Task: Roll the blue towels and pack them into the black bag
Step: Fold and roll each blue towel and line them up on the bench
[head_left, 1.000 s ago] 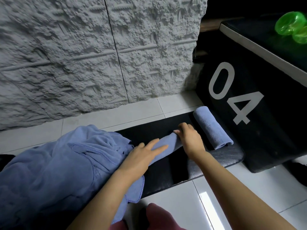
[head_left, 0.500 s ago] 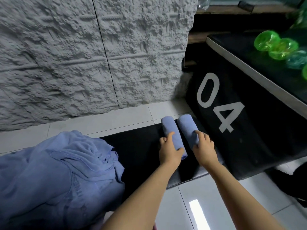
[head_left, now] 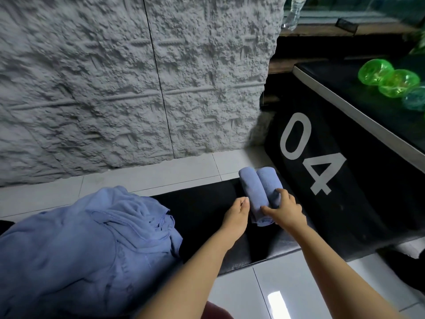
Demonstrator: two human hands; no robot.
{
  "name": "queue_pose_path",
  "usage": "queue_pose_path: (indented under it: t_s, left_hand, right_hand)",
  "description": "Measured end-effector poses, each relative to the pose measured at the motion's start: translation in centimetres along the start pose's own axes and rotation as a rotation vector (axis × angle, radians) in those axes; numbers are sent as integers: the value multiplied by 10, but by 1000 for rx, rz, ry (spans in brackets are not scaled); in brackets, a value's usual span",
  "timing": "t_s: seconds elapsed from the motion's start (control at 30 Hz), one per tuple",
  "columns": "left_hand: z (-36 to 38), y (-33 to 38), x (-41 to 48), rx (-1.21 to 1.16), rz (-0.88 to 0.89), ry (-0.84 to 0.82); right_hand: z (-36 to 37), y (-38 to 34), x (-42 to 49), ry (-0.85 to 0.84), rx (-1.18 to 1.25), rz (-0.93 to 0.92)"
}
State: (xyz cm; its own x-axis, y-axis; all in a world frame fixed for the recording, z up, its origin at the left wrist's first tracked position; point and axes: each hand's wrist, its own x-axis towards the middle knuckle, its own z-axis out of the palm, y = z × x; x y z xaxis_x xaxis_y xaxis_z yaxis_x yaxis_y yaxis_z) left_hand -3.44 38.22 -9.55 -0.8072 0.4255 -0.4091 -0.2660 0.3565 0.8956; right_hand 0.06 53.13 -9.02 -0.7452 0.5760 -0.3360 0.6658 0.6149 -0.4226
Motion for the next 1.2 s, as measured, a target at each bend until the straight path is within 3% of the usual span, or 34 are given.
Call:
queue_pose_path:
  t_s: [0.17, 0.33, 0.47, 0.53, 0.63, 0.73, 0.83, 1.07, 1.2]
  left_hand:
    - [-52, -16, -42, 11, 61, 44]
    - [-128, -45, -78, 25, 25, 200]
    - [-189, -32, -108, 30, 86, 281]
    - [-219, -24, -118, 134, 182, 343]
    - [-268, -31, -124, 473, 265, 522]
    - [-309, -55, -127, 790, 196, 549]
    - [-325, -70, -141, 783, 174, 455]
    - [-327, -76, -156, 772, 181, 354]
    - [-329, -65, -174, 711, 194, 445]
  right_hand:
    - [2, -17, -1, -68, -72, 43]
    - [8, -18, -4, -89, -86, 71]
    - [3, -35, -12, -25, -285, 54]
    - [7, -59, -22, 76, -374, -84]
    - [25, -113, -55, 156, -329, -450]
    - [57, -176, -101, 6, -181, -723]
    - [91, -228, -144, -136, -74, -844]
    - [159, -274, -173, -352, -5, -681]
    - [138, -281, -183, -472, 335, -435]
